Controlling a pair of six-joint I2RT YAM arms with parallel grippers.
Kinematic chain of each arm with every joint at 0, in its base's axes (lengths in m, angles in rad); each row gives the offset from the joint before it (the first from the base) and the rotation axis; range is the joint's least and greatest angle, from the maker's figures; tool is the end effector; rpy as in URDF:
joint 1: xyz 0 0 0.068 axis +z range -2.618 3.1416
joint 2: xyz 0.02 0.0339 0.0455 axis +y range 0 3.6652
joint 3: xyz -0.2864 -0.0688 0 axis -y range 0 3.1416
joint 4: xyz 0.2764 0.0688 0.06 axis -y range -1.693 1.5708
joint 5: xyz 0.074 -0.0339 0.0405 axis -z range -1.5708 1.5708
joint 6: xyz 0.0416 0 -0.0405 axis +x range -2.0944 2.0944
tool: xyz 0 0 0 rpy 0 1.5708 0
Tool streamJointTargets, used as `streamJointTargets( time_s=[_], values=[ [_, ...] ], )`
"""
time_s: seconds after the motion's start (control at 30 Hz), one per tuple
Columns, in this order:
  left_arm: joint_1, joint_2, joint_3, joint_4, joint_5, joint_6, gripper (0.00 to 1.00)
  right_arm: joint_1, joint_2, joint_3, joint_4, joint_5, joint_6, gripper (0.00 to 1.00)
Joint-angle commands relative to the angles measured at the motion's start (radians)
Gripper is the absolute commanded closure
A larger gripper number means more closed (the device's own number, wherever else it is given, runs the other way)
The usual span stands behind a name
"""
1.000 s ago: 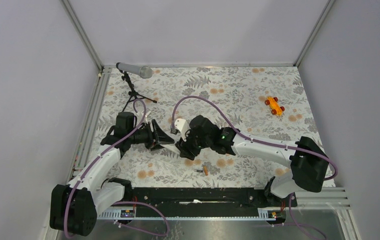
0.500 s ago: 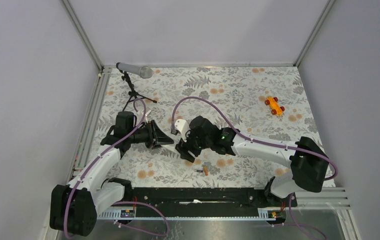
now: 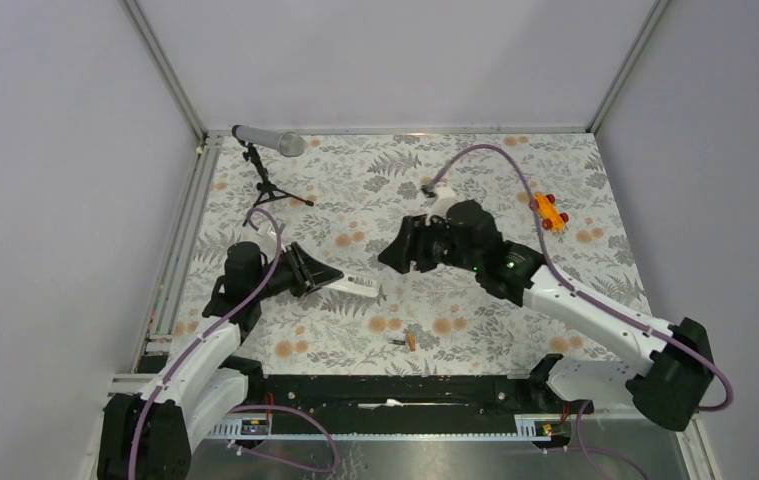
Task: Load the batteries into the remote control
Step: Pick up the remote control from the center of the board, then remove the battery cover from the remote control.
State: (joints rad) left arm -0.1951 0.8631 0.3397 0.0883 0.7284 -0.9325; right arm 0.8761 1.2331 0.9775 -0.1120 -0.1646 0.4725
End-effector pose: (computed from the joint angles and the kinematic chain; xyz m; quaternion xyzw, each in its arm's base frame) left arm 0.1893 -0.0656 0.2007 -0.1052 0.8039 -0.5224 0.2643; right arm 0.1964 0.2464 0.3306 -0.2103 0.7956 0.4051 0.3983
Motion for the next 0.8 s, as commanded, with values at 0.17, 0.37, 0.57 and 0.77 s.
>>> streamJointTargets(
  time_s=[0.17,0.37,0.57,0.77],
  values=[
    [0.005,-0.029,0.051,0.167,-0.051,-0.103,1.0,-0.068,0.012,-0.098,0.231,-0.182,0.569,0.65],
    [0.005,-0.044,0.065,0.072,-0.057,-0.075,1.0,-0.068,0.071,-0.077,0.234,-0.188,0.606,0.75],
    [0.005,-0.065,0.062,0.07,-0.064,-0.118,1.0,-0.068,0.097,-0.049,0.15,-0.106,0.554,0.65],
    [0.005,-0.074,0.07,0.047,-0.069,-0.149,1.0,-0.068,0.137,-0.085,0.218,-0.119,0.57,0.68]
  ],
)
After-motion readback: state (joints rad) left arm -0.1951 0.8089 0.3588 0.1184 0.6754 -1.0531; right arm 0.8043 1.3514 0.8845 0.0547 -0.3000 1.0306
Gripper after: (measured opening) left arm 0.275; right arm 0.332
